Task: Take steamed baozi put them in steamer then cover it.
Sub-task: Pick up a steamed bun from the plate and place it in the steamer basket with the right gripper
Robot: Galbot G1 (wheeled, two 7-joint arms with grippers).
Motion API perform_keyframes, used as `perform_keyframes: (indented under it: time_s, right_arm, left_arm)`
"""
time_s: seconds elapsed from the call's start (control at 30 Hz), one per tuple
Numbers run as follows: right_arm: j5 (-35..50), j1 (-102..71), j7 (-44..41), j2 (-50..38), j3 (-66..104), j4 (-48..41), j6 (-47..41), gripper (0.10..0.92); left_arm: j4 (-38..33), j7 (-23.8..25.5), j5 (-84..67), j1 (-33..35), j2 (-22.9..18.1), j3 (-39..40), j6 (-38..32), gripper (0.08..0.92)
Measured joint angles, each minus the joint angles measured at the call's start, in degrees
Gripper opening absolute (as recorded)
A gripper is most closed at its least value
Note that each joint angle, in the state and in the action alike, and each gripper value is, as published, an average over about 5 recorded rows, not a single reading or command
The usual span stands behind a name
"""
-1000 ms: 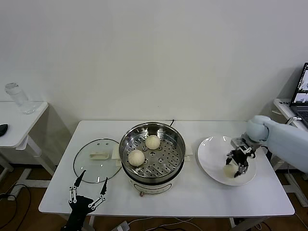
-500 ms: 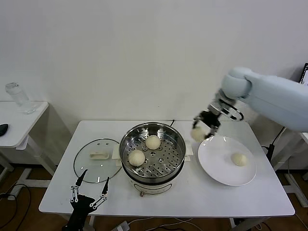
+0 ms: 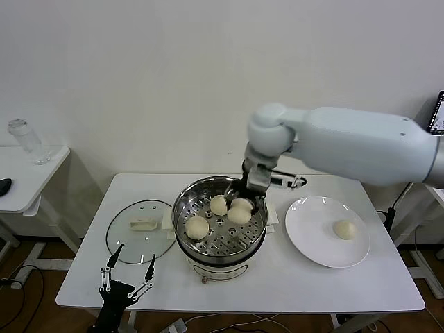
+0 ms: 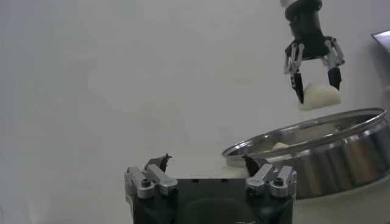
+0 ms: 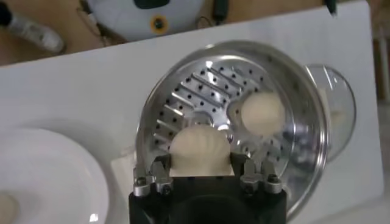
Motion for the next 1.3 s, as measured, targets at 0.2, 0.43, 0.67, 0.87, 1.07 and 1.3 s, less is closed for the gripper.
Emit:
perform_keyframes:
  time_s: [0.2,0.43,0.67,0.87,1.07,1.3]
  right_arm:
    - [-4.2,-3.2,0.6,2.5,0.2,-0.2,2.8,0.670]
    - [-8.0,-6.0,1.0,4.5,0.6,-0.5,5.3,0.670]
    - [-10.3,-7.2,1.0,4.7,1.0,0.2,7.4,0.670]
    - [-11.1,-7.5,0.9,4.4,0.9,1.1,8.4,0.671]
    - [-11.5,-7.8,1.0,4.3,0.5,1.8,8.5,0.710]
    - [-12.6,-7.8,1.5,3.5,1.4,1.8,8.8,0.819]
  left_arm:
    - [0.0,-0.1,0.0,0.0,0.0,0.1,-0.2,0.823]
    - [0.3,-0.1,0.0,0.0,0.1,-0.1,-0.5,0.823]
    - [0.3,-0.1,0.0,0.1,0.2,-0.1,-0.7,0.823]
    - [0.4,-0.1,-0.1,0.1,0.2,0.0,-0.9,0.823]
    - [0.6,-0.1,-0.1,-0.1,0.2,0.1,-1.0,0.823]
    - [0.7,-0.1,-0.1,-0.3,0.2,-0.1,-1.0,0.823]
